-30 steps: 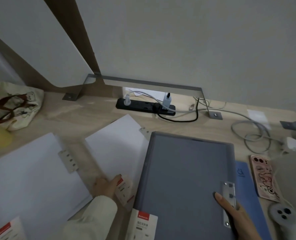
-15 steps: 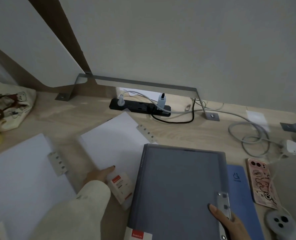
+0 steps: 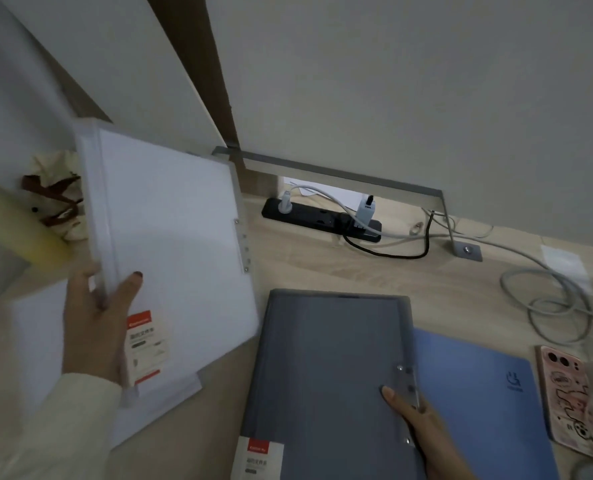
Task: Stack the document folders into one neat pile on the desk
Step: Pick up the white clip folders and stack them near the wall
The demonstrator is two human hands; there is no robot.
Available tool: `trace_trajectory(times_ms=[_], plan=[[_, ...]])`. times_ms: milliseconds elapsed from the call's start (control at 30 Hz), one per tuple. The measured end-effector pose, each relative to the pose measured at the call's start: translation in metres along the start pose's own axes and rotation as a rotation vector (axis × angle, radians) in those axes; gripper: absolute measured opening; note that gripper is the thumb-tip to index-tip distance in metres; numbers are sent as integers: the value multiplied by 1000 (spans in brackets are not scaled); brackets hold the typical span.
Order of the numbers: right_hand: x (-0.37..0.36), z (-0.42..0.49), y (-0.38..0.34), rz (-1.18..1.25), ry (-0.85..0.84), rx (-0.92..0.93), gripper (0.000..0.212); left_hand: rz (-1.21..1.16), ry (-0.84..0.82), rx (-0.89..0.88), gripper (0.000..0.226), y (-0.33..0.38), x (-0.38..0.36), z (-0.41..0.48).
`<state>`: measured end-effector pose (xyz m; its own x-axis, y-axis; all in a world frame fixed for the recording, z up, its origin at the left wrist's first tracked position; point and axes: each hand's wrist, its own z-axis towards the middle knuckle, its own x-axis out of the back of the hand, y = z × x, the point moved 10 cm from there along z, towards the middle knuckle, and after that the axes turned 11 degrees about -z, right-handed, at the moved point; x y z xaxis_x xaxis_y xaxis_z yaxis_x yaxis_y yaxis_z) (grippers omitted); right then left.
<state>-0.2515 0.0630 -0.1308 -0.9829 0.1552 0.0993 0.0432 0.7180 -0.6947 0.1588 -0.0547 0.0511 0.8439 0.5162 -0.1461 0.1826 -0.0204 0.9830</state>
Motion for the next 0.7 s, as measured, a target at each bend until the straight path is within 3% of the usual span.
trace_trajectory(times_ms=[67, 167, 267, 333, 467, 567, 633, 700], plan=[[-13, 5, -2, -43, 3, 6, 90, -12, 47, -32, 29, 9, 17, 5], [-19, 14, -5, -103, 38, 13, 52, -51, 92, -40, 24, 11, 39, 11], [-11, 22, -4, -332, 130, 10, 31, -66, 86, -16, 20, 6, 49, 12], [-14, 18, -11, -477, 144, 24, 29, -57, 72, 14, 19, 1, 50, 10], [-14, 5, -24, -886, 246, 14, 47, -76, 59, 96, 12, -17, 59, 4], [-21, -3, -32, -1248, 223, 41, 61, -113, 33, 183, 26, -31, 65, -1], [-33, -15, -62, -1393, 286, 117, 37, -137, 31, 225, 22, -39, 72, -1], [-57, -23, -97, -1205, 298, 261, 23, -152, 28, 263, 11, -46, 80, 2]])
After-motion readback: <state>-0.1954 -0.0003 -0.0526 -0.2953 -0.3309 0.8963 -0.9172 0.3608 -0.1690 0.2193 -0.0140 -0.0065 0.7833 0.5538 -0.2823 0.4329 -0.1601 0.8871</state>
